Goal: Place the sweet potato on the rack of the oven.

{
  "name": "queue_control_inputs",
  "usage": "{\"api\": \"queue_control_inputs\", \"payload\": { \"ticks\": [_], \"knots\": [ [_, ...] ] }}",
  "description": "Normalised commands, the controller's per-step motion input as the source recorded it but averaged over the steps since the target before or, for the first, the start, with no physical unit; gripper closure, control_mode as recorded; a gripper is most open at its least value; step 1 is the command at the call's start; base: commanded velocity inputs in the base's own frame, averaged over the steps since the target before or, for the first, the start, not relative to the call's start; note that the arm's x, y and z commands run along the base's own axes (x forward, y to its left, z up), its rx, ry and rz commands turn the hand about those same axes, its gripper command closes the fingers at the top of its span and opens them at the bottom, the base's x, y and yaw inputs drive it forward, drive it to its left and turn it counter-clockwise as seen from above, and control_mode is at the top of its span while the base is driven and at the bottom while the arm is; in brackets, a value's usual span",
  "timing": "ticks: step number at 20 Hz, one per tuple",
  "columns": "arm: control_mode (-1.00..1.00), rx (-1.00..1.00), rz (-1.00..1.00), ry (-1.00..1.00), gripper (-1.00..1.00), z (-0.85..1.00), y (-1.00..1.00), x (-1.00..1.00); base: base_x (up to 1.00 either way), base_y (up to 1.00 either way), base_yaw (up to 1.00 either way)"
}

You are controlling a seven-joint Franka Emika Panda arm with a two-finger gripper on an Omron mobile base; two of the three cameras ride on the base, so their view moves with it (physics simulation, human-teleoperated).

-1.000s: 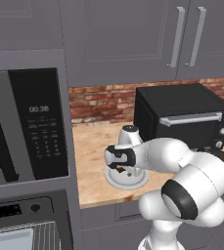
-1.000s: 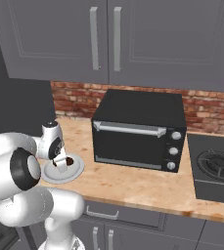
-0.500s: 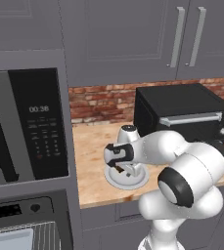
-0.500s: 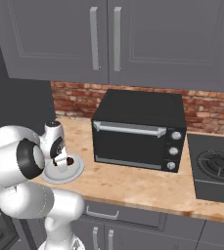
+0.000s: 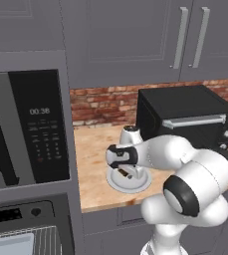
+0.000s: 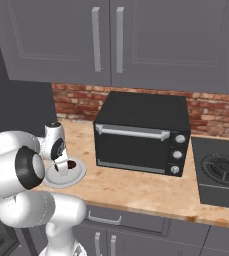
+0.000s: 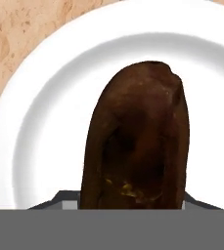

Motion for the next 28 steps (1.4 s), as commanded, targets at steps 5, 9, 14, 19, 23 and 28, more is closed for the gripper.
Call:
{"api": "queue_control_inputs", "payload": {
  "ticks": [5,9,14,19,23,28],
  "knots": [
    [-1.0,-0.03,0.01,0.0,1.0,0.71,0.01,-0.64,0.0,0.0,0.0],
    [-1.0,-0.02,0.08,-0.04,1.0,0.83,0.0,-0.9,0.0,0.0,0.0],
    [-1.0,-0.01,0.11,0.0,1.0,0.77,-0.02,-0.84,0.0,0.0,0.0],
    [-1.0,-0.09,0.29,-0.13,1.0,0.24,-0.08,-1.0,0.0,0.0,0.0],
    [-1.0,-0.07,0.34,-0.12,1.0,0.07,0.16,-1.0,0.0,0.0,0.0],
    [-1.0,-0.13,0.18,-0.1,1.0,0.0,0.92,-0.81,0.0,0.0,0.0]
  ]
}}
